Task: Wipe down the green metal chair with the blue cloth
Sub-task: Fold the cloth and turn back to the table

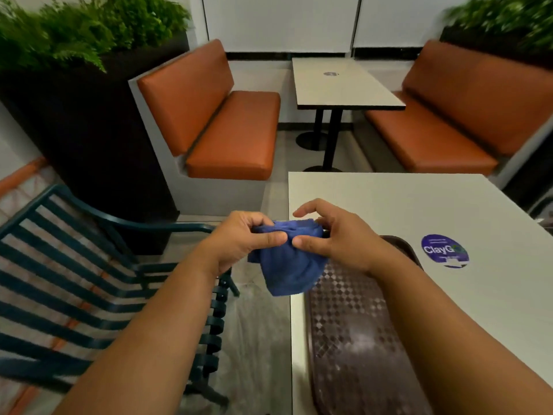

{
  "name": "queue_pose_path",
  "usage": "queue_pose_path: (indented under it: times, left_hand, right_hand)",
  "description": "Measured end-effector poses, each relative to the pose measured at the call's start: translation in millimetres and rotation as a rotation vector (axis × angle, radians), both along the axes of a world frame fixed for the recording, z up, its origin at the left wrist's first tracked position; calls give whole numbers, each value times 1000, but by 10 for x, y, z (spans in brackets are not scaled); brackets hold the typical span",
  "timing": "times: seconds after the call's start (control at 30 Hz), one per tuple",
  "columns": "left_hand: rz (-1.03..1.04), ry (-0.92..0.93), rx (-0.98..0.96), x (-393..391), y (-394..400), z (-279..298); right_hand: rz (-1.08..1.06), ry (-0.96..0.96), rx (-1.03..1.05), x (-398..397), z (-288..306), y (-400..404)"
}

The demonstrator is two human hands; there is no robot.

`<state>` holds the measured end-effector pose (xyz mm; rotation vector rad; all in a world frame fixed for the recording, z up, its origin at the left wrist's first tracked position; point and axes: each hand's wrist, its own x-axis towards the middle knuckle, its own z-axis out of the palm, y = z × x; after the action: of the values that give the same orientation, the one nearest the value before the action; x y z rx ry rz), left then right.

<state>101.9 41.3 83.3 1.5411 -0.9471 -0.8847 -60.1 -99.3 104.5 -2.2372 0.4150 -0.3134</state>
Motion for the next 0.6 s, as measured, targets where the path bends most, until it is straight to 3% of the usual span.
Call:
queue_pose_path:
  times: [0.13,0.33,0.47,0.6]
  left_hand:
    - [-2,-146,48,-301,-312,-12]
    - [-96,-349,163,-502,-599,-239]
    - [-102,-425,221,-642,-795,-544]
    - [64,-421,50,-832,-909,-702]
  right_hand:
    - [-86,30,-118,-319,-95,-206]
    - [-86,134,40,-629,-312,-485]
    - [-142,277,-56,-701,-531,-621]
    - [-232,174,-140,-821,-612,-607]
